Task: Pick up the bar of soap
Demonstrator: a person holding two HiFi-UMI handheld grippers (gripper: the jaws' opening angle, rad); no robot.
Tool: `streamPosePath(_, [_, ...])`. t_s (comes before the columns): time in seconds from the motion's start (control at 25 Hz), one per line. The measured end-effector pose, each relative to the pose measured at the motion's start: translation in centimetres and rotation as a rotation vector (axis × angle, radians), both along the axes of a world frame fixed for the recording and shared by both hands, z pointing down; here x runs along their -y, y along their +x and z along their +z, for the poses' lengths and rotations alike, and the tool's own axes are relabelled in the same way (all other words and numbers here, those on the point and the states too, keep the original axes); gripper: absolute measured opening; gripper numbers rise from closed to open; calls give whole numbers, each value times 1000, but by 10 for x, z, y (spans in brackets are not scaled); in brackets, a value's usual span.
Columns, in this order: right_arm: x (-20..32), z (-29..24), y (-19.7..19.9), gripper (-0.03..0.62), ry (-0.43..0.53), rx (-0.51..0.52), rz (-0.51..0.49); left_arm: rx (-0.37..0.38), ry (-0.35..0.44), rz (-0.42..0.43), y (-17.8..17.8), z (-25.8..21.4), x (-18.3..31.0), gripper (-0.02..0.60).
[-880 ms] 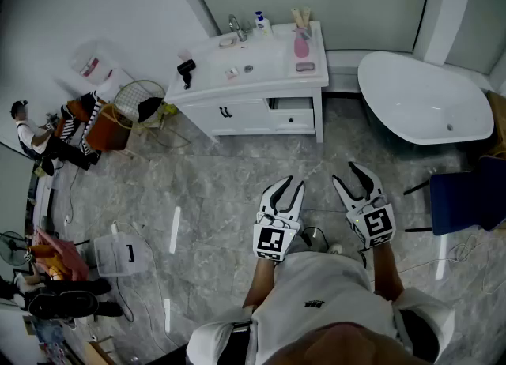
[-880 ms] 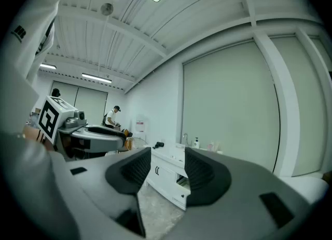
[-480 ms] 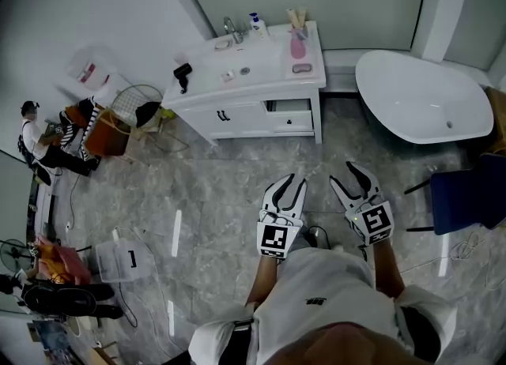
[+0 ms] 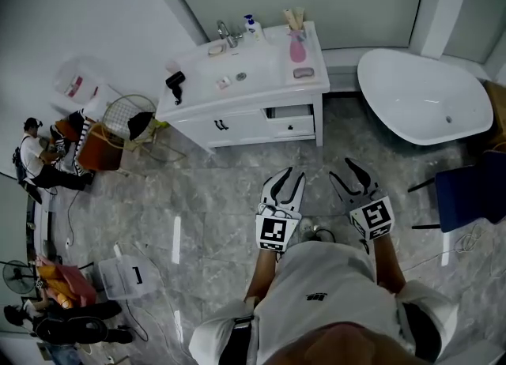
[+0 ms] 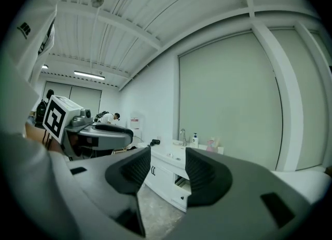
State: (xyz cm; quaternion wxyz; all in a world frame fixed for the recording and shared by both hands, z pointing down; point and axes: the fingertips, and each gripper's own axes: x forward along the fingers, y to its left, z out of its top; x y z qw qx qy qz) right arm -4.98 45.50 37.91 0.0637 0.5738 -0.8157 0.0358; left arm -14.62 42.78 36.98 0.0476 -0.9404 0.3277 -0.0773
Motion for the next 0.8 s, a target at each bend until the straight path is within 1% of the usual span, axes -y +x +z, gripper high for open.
streamPosePath(0.28, [38, 1, -14, 219, -19, -2, 57, -20, -5, 64, -9, -2, 41, 123])
streamPosePath(0.48, [55, 2, -23, 219, -27, -5, 96, -5, -15, 103, -19, 2, 60, 123])
streamPosePath(0.8, [76, 9, -34, 219, -42, -10, 117, -33, -13, 84, -35, 4, 89, 123])
